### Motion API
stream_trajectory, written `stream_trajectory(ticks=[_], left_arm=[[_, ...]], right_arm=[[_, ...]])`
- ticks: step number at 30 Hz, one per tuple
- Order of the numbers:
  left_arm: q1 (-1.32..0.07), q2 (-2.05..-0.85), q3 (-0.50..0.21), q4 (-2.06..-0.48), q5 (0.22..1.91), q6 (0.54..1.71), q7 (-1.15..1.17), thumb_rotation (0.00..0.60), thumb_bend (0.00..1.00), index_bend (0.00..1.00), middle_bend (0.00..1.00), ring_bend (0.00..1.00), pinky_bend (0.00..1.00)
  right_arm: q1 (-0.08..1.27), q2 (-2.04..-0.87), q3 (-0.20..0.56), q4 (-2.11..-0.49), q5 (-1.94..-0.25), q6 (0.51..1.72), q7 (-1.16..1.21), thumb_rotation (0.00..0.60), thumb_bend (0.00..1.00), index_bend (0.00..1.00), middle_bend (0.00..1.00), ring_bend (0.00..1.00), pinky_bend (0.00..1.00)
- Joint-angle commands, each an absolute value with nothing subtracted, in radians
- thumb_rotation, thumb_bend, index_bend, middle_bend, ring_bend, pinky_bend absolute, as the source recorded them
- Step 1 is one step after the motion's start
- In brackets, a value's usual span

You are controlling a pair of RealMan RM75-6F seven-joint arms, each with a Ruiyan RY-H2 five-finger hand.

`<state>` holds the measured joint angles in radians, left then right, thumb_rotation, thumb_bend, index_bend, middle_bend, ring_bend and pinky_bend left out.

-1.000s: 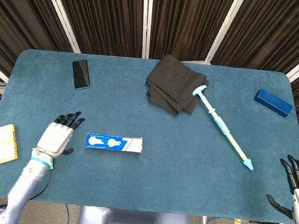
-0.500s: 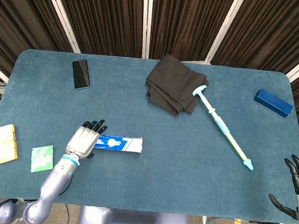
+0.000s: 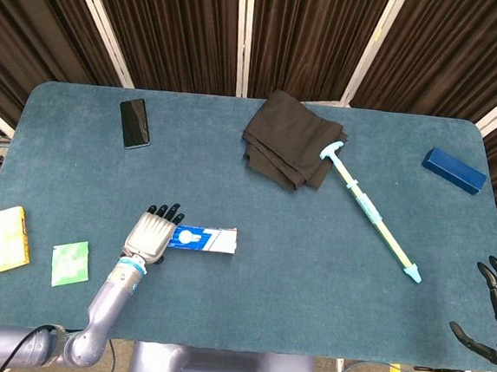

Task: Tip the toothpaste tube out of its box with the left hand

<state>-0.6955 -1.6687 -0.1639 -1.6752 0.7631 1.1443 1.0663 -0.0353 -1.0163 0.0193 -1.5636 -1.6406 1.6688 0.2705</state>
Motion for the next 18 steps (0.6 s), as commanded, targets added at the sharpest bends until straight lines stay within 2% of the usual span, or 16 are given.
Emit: stream_trajectory(ticks=[1,5,11,18], left_arm=[[-0.704,-1.687,-0.161,-1.653,0.748,1.152,1.062,0.6,0.13,0.19,0.07,0.14,0.2],[-0.71,-1.704,-0.158,-1.625,0.738,1.156,1.046,0.6,0.14,0.21,0.08,0.15,0.22],[-0.713,-1.734,-0.148,-1.581,0.757,1.164,1.004,0.6,0.34,0.33,0.19,0.25,0.31],[-0.703,-1.766,-0.128,-1.536,0.813,1.198,0.96,0.6,0.41,0.41,0.27,0.3,0.34]], right_arm=[[-0.036,-1.015,0.02,-1.564,-1.64,1.671,0.274,0.6,0.07,0.03,0.0,0.0,0.0],[-0.036,-1.015,0.021,-1.562,-1.638,1.67,0.279,0.6,0.07,0.03,0.0,0.0,0.0],[-0.036,-1.014,0.02,-1.561,-1.642,1.671,0.28,0.6,0.07,0.03,0.0,0.0,0.0],[-0.037,-1.014,0.021,-1.562,-1.641,1.673,0.28,0.6,0.07,0.03,0.0,0.0,0.0]])
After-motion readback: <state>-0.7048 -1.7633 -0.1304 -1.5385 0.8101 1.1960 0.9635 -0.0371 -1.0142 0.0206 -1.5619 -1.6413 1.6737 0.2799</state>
